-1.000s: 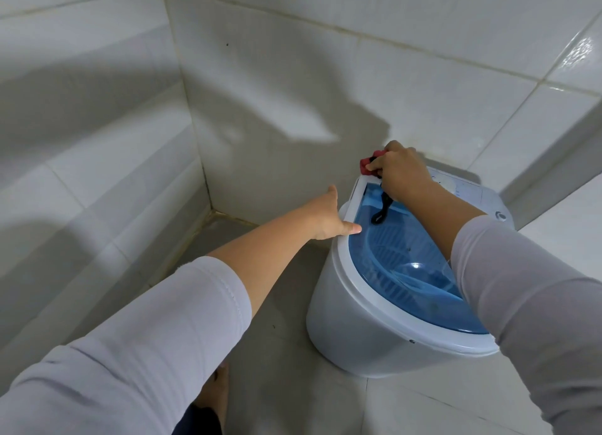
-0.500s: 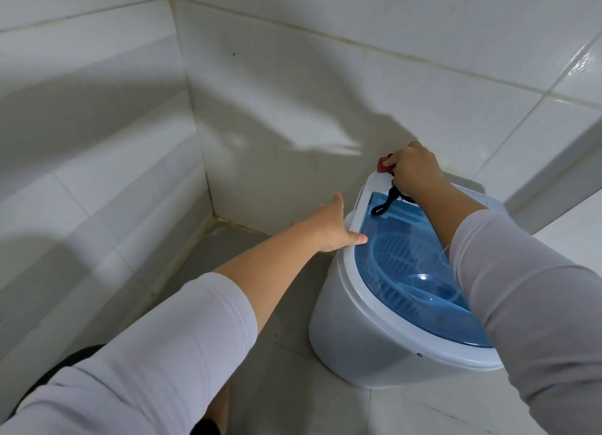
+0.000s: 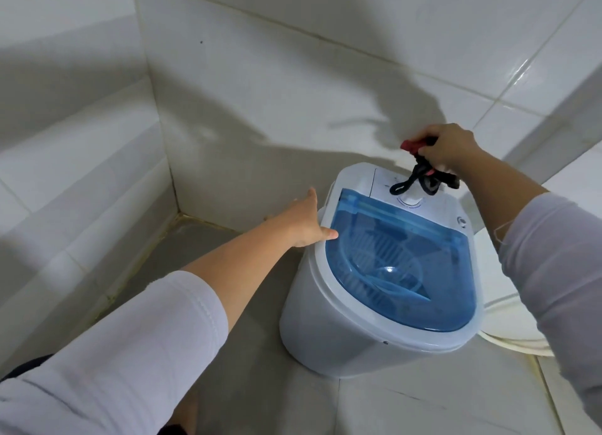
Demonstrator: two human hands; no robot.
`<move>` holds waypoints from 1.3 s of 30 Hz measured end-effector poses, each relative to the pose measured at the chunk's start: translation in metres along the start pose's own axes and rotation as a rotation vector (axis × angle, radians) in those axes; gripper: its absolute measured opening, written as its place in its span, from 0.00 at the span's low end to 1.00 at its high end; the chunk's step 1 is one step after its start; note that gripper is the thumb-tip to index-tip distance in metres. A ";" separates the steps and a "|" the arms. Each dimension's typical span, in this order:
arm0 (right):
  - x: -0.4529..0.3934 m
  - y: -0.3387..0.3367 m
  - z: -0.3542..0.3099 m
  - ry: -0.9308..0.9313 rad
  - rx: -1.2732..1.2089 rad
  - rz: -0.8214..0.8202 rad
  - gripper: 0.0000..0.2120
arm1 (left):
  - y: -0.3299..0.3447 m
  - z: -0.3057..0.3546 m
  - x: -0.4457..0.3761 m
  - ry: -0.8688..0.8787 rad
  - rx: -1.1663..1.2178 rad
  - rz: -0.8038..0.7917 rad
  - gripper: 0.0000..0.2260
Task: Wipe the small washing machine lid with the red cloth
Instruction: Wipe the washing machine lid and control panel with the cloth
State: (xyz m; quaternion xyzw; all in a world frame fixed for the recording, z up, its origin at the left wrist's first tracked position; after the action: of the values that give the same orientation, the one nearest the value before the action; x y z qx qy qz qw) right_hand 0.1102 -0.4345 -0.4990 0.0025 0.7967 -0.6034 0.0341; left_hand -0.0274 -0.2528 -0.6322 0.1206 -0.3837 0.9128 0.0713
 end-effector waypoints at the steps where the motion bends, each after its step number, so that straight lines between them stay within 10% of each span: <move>1: -0.001 0.002 0.002 0.008 0.011 0.000 0.16 | 0.000 -0.001 -0.001 0.000 0.001 0.003 0.45; 39: 0.039 0.060 -0.013 -0.214 0.332 -0.107 0.21 | 0.002 -0.003 -0.003 -0.039 -0.048 0.072 0.46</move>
State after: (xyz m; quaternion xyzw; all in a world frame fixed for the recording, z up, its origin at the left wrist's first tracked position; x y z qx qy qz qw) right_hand 0.0737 -0.4071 -0.5558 -0.0982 0.6771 -0.7243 0.0854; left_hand -0.0254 -0.2523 -0.6370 0.1227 -0.4109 0.9028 0.0339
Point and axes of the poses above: each hand's wrist, its own x-axis away from the middle knuckle, its own y-axis out of the palm, z = x × y, the point moved 4 cm from there along -x, towards the middle knuckle, and after that the axes turned 7 degrees about y, right-handed, at the moved point
